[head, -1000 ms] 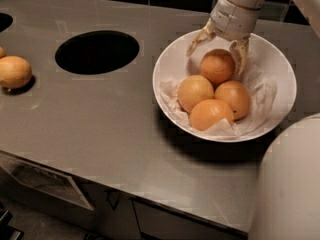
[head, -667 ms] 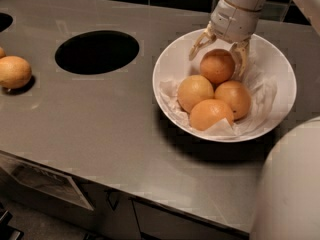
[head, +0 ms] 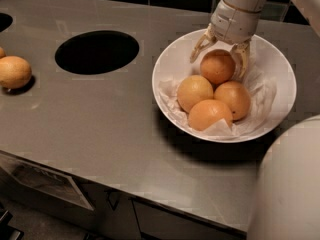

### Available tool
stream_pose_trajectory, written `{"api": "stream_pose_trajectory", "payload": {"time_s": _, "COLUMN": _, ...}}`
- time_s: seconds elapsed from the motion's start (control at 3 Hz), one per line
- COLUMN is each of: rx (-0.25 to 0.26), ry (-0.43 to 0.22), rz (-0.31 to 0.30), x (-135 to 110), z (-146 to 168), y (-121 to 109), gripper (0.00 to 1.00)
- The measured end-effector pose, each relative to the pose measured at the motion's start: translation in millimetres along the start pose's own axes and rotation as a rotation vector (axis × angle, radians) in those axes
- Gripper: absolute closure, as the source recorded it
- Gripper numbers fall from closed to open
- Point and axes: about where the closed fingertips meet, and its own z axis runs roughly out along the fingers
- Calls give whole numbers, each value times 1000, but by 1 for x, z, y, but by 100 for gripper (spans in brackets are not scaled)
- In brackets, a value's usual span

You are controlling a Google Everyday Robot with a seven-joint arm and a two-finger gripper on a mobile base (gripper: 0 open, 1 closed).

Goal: Pick orange from white bowl

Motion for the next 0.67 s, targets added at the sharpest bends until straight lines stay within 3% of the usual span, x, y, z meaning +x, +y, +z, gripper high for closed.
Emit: {"api": "stream_pose_trajectory", "payload": {"time_s": 0.67, "rx": 0, "ry": 0, "rz": 0, "x": 0, "z": 0, "y": 0, "gripper": 31}}
